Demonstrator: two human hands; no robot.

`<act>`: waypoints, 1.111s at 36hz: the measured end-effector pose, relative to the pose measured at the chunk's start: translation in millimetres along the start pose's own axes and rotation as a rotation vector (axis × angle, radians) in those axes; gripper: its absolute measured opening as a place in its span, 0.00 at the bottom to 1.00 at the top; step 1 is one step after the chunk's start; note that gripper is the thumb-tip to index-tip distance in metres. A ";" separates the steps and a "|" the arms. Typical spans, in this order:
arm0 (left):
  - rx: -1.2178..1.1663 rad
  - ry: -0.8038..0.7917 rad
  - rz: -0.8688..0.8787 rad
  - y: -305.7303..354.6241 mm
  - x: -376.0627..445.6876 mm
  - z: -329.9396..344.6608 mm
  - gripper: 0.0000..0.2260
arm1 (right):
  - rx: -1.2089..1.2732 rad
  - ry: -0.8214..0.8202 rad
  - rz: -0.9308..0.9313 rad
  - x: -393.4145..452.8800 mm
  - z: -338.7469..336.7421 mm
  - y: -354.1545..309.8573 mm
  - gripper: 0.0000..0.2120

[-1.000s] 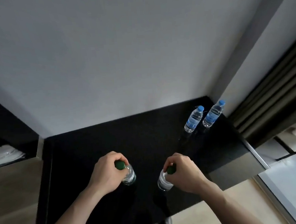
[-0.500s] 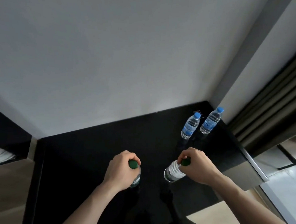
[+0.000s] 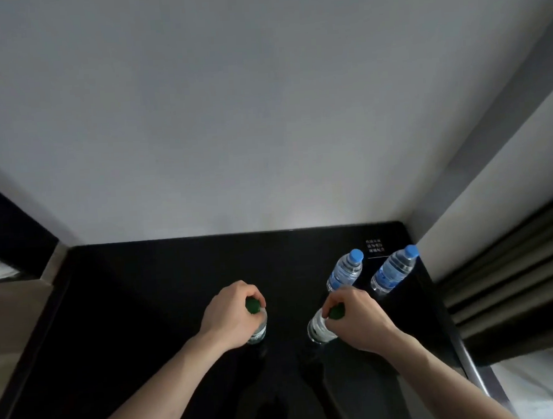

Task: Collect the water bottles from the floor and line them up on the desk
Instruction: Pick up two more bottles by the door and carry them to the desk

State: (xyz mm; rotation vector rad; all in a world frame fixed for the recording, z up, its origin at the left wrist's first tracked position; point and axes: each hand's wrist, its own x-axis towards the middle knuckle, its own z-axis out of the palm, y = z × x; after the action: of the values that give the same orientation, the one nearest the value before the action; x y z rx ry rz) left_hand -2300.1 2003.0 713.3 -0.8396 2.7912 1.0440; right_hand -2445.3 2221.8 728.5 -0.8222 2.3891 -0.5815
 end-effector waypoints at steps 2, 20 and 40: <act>0.008 0.008 -0.028 11.5 5.8 10.3 0.05 | -0.006 -0.021 -0.030 9.1 -7.3 9.0 0.05; 0.066 0.034 -0.094 80.4 38.8 91.7 0.06 | -0.027 -0.178 -0.093 50.3 -38.0 70.9 0.10; 0.073 0.102 -0.073 79.2 36.7 95.1 0.09 | 0.026 -0.138 -0.198 52.1 -30.1 68.0 0.11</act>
State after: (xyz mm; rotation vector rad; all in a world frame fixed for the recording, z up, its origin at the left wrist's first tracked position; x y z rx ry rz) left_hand -2384.8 2094.2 678.8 -1.0055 2.8373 0.9073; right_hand -2527.3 2243.1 695.9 -1.0598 2.1867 -0.6105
